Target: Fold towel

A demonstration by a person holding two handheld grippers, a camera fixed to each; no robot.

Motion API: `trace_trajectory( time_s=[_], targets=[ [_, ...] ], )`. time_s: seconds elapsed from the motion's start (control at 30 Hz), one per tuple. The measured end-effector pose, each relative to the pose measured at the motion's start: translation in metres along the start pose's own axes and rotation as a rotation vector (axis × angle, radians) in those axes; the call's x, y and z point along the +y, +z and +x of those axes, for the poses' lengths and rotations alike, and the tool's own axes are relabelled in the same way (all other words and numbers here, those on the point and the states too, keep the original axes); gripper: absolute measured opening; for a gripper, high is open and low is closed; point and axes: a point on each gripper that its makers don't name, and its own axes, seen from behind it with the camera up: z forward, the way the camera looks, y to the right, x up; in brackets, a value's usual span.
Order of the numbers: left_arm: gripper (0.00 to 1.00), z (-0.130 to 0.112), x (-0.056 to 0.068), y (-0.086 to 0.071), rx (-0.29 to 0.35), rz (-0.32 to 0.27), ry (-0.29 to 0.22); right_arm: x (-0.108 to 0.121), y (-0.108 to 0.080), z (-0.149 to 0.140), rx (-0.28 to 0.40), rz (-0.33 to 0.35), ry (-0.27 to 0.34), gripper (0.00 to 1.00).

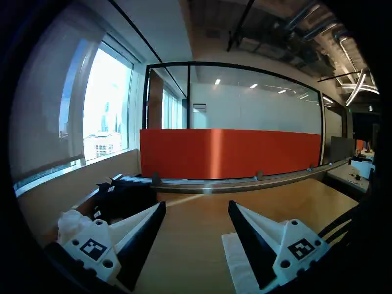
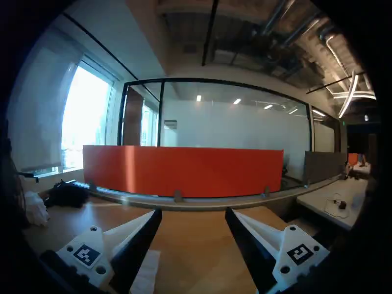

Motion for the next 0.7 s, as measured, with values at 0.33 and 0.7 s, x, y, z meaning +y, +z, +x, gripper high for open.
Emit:
trace_trajectory(
  time_s=[0.33, 0.7],
  targets=[
    [0.94, 0.006, 0.008, -0.001, -0.037, -0.008, -0.002, -0.01, -0.006, 0.03, -0.022, 0.018, -0.009, 1.0],
    [0.94, 0.013, 0.007, -0.007, -0.058, -0.011, -0.003, -0.017, -0.011, 0.049, -0.02, 0.038, -0.011, 1.0]
  ],
)
